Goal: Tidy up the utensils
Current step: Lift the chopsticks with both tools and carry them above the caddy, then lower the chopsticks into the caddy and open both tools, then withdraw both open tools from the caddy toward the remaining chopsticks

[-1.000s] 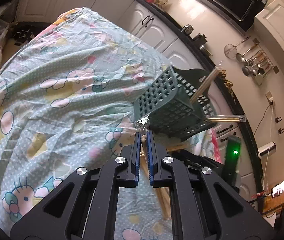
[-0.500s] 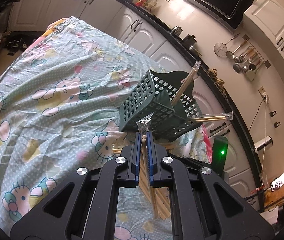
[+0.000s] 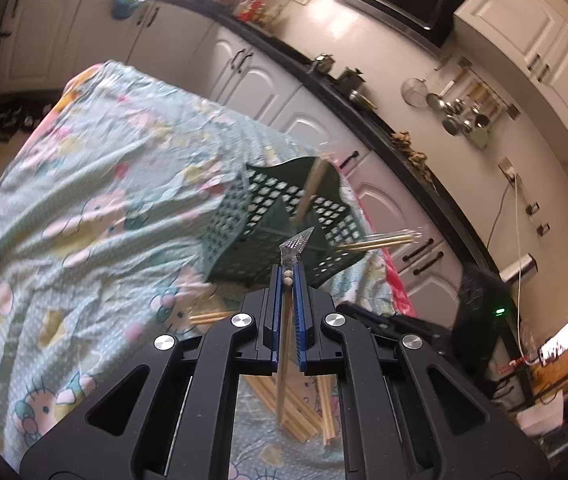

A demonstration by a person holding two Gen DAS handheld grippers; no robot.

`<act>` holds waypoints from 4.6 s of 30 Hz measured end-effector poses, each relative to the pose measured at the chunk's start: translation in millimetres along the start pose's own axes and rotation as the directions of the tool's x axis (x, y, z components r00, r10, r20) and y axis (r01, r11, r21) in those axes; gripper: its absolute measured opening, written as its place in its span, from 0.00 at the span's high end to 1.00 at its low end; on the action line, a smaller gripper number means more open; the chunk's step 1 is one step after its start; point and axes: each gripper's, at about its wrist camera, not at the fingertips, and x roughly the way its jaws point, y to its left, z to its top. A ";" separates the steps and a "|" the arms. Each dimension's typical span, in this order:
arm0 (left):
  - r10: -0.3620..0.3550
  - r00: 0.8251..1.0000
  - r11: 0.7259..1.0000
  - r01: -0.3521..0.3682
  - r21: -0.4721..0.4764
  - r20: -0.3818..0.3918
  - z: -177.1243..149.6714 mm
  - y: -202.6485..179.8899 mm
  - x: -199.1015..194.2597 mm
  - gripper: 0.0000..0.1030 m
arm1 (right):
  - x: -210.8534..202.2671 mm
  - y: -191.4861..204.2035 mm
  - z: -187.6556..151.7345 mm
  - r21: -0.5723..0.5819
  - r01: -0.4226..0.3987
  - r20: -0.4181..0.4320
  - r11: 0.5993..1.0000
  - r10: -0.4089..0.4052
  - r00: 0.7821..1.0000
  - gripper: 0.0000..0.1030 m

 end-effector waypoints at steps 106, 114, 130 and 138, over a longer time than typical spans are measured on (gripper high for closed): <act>0.177 0.927 0.962 -0.234 0.142 0.329 57.6 -53.7 -21.5 0.10 | -87.3 -8.3 72.3 -0.024 0.237 0.503 0.971 -0.193 0.843 0.30; 0.184 0.930 0.958 -0.242 0.156 0.319 38.7 -54.2 -27.0 0.10 | -95.4 2.0 57.8 -0.045 0.234 0.494 0.971 -0.182 0.850 0.29; 0.198 0.944 0.963 -0.237 0.124 0.264 2.8 -38.0 -24.6 0.10 | -89.2 14.5 26.0 -0.075 0.221 0.433 0.972 -0.168 0.886 0.28; 0.219 0.949 0.964 -0.246 0.100 0.229 -10.4 -26.9 -19.5 0.10 | -79.5 13.0 13.7 -0.075 0.215 0.392 0.974 -0.169 0.904 0.28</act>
